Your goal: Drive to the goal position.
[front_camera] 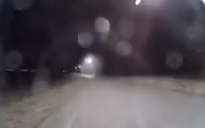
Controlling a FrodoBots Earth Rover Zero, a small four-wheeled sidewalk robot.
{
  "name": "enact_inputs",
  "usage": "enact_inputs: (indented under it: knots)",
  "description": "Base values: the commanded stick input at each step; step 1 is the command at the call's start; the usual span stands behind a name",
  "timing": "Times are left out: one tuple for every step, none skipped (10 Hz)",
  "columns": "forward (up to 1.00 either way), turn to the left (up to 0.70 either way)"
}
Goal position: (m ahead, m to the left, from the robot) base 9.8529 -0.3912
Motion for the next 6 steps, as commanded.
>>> enact_inputs:
  knots:
    - [1.0, 0.0]
    - [1.0, 0.0]
    - [1.0, 0.0]
    - [1.0, 0.0]
    - [1.0, 0.0]
    - [1.0, 0.03]
